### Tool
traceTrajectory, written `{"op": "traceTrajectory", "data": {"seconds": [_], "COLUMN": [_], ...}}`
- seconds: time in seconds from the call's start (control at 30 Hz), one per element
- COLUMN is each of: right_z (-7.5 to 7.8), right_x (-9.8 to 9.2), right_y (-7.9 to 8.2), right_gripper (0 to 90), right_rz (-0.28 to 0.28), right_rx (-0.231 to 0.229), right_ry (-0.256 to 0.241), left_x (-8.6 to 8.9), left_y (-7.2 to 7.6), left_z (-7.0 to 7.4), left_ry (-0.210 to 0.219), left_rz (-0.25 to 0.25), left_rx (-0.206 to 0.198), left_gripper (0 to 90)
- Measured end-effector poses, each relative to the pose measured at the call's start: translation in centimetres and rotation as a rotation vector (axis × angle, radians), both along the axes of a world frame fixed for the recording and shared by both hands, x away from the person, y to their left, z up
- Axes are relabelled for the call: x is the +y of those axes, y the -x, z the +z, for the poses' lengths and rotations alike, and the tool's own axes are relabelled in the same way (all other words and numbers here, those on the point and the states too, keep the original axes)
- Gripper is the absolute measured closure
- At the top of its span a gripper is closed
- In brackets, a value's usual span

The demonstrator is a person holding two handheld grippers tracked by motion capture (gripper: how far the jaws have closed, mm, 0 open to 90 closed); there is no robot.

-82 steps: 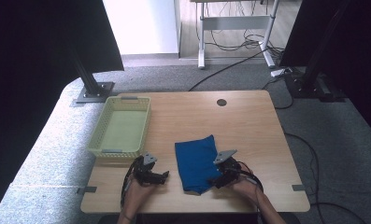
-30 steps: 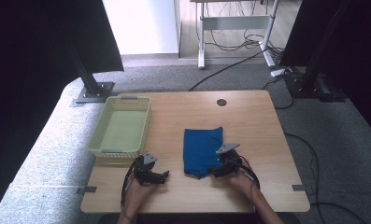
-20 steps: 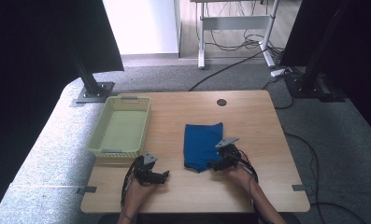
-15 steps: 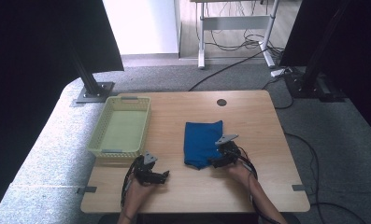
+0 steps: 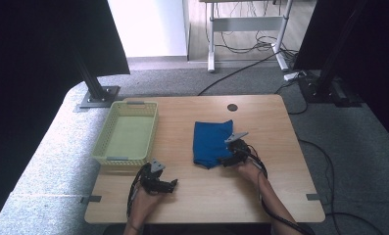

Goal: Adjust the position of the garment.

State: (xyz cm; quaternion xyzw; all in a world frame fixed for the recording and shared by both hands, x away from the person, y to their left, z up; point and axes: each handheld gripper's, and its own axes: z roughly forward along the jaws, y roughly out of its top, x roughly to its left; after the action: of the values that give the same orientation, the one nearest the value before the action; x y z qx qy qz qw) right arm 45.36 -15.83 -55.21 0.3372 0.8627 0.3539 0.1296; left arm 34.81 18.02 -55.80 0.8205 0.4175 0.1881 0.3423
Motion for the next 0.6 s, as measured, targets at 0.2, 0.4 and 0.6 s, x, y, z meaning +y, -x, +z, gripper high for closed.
{"op": "traceTrajectory", "data": {"seconds": [0.2, 0.4, 0.6], "right_z": [0.0, 0.0, 0.1], "right_x": [0.1, 0.2, 0.2], "right_y": [-1.4, -2.0, -1.9], "right_gripper": [13.8, 13.6, 13.2], "right_rz": [-0.002, -0.006, -0.006], "right_rx": [-0.002, 0.001, 0.003], "right_ry": [-0.003, -0.002, -0.002], "left_x": [0.0, 0.0, 0.0], "left_y": [0.0, 0.0, 0.0], "left_z": [0.0, 0.0, 0.0], "left_ry": [0.000, 0.001, 0.001], "left_rz": [0.000, 0.000, 0.002], "left_rx": [0.000, 0.000, 0.000], "left_gripper": [1.4, 1.4, 1.3]}}
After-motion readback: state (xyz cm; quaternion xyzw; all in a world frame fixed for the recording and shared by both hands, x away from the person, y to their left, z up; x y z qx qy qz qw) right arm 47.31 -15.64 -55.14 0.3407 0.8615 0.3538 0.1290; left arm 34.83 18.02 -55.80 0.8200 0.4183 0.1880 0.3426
